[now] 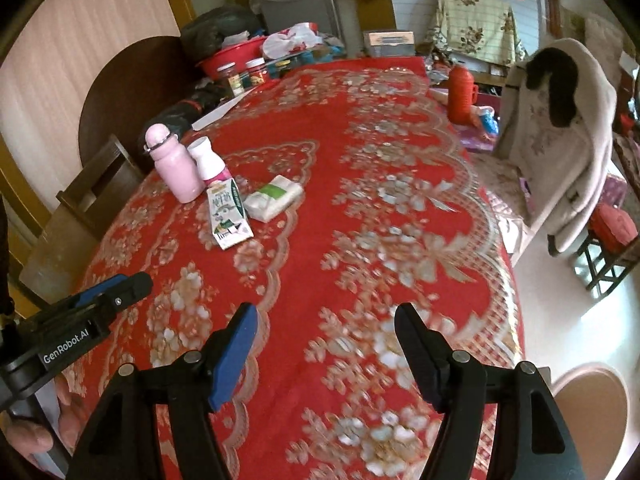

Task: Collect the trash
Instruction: 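Move both tools back over the table toward the milk carton and tissue pack, then grasp the milk carton with the left tool while the right tool grasps the white tissue pack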

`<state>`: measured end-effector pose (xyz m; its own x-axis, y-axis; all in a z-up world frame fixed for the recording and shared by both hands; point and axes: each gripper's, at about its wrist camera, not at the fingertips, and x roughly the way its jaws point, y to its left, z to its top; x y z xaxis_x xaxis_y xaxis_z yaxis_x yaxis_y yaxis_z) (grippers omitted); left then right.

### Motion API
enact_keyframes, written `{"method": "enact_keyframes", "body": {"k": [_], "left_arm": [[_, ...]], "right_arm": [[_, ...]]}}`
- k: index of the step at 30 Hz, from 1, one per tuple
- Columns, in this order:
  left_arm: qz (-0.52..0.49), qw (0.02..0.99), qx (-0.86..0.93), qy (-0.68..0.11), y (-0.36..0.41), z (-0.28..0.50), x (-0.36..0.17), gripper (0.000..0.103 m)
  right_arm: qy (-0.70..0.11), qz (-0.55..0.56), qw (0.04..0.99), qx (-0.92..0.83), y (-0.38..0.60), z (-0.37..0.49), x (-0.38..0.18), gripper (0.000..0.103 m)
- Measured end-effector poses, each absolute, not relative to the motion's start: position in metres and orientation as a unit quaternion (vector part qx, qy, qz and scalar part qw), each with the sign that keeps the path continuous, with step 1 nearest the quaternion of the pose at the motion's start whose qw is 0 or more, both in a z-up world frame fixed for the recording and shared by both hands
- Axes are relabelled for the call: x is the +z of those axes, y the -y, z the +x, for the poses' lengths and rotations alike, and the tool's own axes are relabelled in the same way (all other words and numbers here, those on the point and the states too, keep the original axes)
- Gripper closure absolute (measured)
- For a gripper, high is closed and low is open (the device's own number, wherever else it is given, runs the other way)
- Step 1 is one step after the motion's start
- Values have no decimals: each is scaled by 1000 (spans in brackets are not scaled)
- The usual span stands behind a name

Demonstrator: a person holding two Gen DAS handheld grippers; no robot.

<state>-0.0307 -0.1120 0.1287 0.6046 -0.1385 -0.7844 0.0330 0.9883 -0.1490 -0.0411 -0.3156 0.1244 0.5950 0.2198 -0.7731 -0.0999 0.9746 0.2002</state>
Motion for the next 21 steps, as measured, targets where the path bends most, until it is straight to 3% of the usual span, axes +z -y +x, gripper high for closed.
{"method": "enact_keyframes", "body": {"k": [21], "left_arm": [[-75, 879, -43, -468, 64, 53, 108, 65]], "right_arm": [[-487, 106, 863, 79, 262, 71, 86, 34]]}}
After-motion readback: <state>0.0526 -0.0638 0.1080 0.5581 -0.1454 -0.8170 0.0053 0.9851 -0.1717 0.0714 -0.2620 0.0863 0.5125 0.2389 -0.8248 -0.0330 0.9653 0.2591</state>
